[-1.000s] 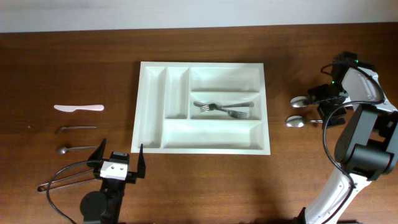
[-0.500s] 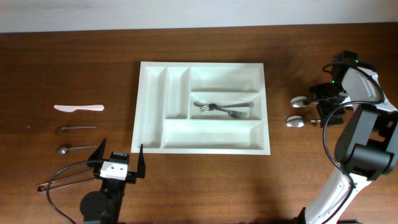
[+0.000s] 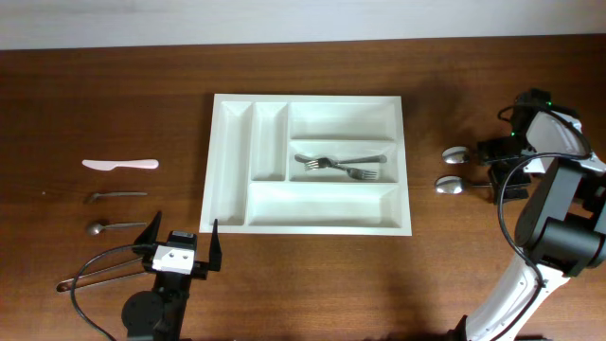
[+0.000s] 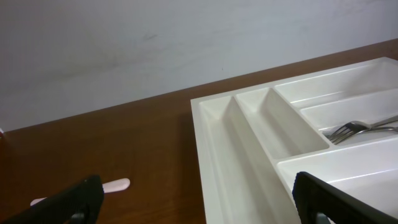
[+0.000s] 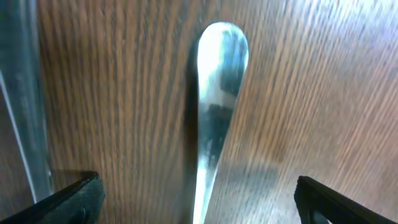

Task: Pack container
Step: 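Move the right gripper to the upper right spoon and grasp it, then carry the spoon into the tray's top compartment and release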

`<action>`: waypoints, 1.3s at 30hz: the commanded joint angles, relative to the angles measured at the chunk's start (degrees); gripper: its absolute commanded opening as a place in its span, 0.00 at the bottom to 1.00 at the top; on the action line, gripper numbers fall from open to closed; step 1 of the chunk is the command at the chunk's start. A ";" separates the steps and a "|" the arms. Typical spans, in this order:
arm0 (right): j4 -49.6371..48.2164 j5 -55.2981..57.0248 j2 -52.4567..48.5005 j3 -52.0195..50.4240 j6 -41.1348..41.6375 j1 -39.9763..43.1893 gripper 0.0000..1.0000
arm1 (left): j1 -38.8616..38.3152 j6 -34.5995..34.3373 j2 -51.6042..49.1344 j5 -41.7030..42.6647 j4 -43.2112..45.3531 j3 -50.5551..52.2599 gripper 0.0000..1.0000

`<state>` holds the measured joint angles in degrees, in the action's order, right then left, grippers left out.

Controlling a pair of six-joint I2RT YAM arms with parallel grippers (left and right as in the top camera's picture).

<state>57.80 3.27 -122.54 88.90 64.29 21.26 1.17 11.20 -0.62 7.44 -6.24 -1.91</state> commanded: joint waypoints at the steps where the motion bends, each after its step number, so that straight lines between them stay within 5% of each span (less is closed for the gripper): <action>1: -0.83 1.44 -0.74 -1.79 -0.35 0.26 0.99 | 0.35 0.90 0.33 -0.22 0.00 0.33 0.99; 10: -4.28 -1.55 -0.74 -7.08 3.56 0.24 0.95 | 0.35 0.90 0.33 -0.22 0.02 0.33 0.99; 24: -3.85 -3.54 -0.74 -7.63 3.69 0.15 0.17 | 0.35 0.90 0.33 -0.22 0.00 0.33 0.99; 28: -3.61 -4.98 -0.70 -7.58 3.50 0.13 0.04 | 0.35 0.90 0.33 -0.22 0.00 0.33 0.99; 39: -0.17 -9.97 8.81 4.46 3.45 -4.13 0.04 | 0.35 0.90 0.33 -0.22 0.00 0.33 0.99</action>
<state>56.95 -4.71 -119.92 87.24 67.53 19.68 1.17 11.20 -0.62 7.44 -6.26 -1.91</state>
